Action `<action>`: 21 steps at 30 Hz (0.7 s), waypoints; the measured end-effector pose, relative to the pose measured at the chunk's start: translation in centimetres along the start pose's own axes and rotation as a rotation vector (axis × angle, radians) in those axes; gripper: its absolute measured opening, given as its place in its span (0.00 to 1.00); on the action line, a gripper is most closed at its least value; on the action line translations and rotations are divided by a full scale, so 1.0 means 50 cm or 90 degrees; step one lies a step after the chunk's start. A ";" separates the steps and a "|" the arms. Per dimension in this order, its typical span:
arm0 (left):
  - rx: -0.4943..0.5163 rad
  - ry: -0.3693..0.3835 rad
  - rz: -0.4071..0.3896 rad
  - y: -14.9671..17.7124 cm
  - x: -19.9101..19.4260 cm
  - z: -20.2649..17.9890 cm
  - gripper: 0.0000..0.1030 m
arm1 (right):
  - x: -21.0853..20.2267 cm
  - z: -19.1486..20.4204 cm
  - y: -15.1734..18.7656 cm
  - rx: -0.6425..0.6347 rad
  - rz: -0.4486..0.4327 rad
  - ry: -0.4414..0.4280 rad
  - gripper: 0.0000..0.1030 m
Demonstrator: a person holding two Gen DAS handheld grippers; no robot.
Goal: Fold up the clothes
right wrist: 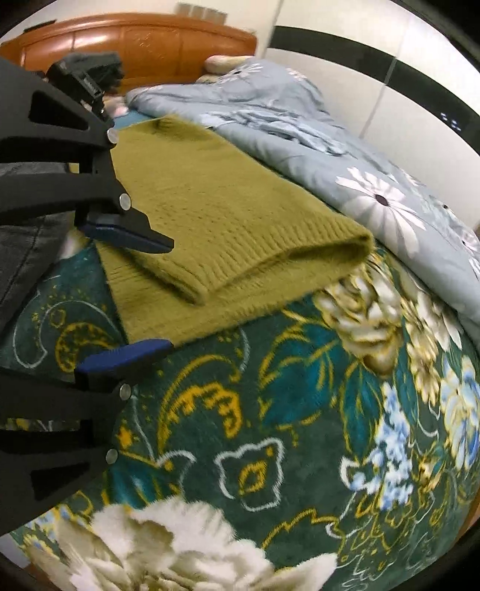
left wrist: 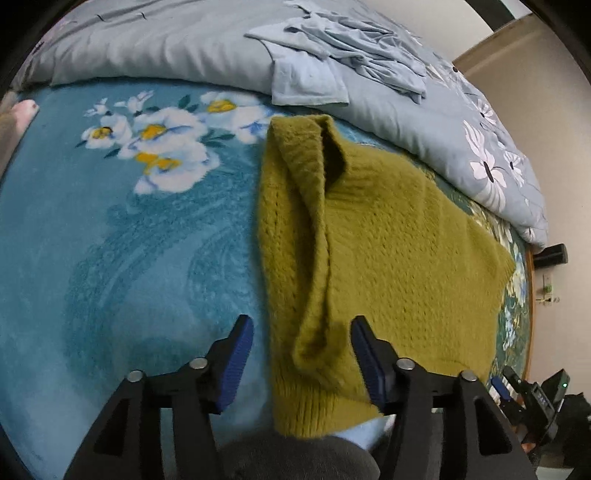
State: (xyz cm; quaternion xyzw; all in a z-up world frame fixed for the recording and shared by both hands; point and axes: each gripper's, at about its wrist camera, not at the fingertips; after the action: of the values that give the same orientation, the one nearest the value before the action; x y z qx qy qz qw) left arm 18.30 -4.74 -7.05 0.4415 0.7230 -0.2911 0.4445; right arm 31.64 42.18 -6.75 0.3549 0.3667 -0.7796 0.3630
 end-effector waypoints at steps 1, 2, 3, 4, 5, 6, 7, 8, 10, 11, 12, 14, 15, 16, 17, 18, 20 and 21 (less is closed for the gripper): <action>-0.001 0.005 0.012 -0.004 0.009 -0.001 0.66 | -0.001 -0.006 -0.003 0.005 -0.002 -0.005 0.55; 0.000 0.011 0.024 -0.007 0.017 -0.002 0.67 | 0.000 -0.011 -0.008 0.009 -0.003 -0.009 0.62; 0.002 0.014 0.034 -0.010 0.025 -0.005 0.68 | 0.006 -0.014 -0.014 0.011 0.001 -0.013 0.63; 0.007 0.013 0.043 -0.011 0.034 -0.010 0.69 | 0.012 -0.017 -0.020 0.012 0.005 -0.016 0.63; 0.012 0.010 0.052 -0.013 0.042 -0.016 0.70 | 0.018 -0.020 -0.026 0.014 0.009 -0.020 0.63; 0.018 0.005 0.063 -0.014 0.052 -0.021 0.71 | 0.024 -0.022 -0.032 0.015 0.014 -0.023 0.63; 0.022 0.000 0.074 -0.015 0.062 -0.025 0.71 | 0.033 -0.023 -0.037 0.014 0.020 -0.025 0.63; 0.021 -0.005 0.082 -0.016 0.070 -0.028 0.71 | 0.042 -0.024 -0.042 0.012 0.027 -0.027 0.63; 0.010 -0.011 0.090 -0.018 0.081 -0.028 0.72 | 0.059 -0.025 -0.050 0.009 0.041 -0.026 0.63; 0.003 -0.010 0.095 -0.018 0.086 -0.028 0.72 | 0.067 -0.024 -0.054 0.006 0.048 -0.026 0.63; -0.005 -0.005 0.099 -0.018 0.089 -0.027 0.71 | 0.076 -0.021 -0.057 0.001 0.053 -0.028 0.63; -0.009 -0.003 0.105 -0.017 0.092 -0.025 0.71 | 0.087 -0.015 -0.060 -0.006 0.056 -0.036 0.63; -0.009 -0.003 0.108 -0.016 0.093 -0.025 0.70 | 0.092 -0.010 -0.061 -0.011 0.061 -0.038 0.64; -0.010 -0.004 0.111 -0.016 0.095 -0.025 0.70 | 0.096 -0.006 -0.062 -0.014 0.065 -0.035 0.64; -0.008 -0.005 0.112 -0.014 0.095 -0.026 0.68 | 0.097 -0.004 -0.061 -0.015 0.066 -0.031 0.63; -0.003 -0.008 0.110 -0.012 0.094 -0.028 0.61 | 0.098 -0.003 -0.061 -0.013 0.067 -0.029 0.55; 0.004 -0.009 0.107 -0.007 0.091 -0.033 0.45 | 0.099 -0.008 -0.057 0.004 0.071 -0.036 0.36; 0.009 -0.008 0.102 -0.004 0.088 -0.038 0.35 | 0.100 -0.011 -0.055 0.014 0.074 -0.043 0.30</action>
State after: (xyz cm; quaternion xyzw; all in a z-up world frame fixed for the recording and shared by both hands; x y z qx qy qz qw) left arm 16.45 -1.61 -10.19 0.4991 0.6805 -0.2628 0.4677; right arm 27.11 42.41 -10.23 0.3530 0.3244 -0.7728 0.4158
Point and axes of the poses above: each gripper's, at about its wrist camera, not at the fingertips, and x roughly the way its jaws point, z to its left, y to its underside, and after that the axes turned 15 degrees about -x, right-handed
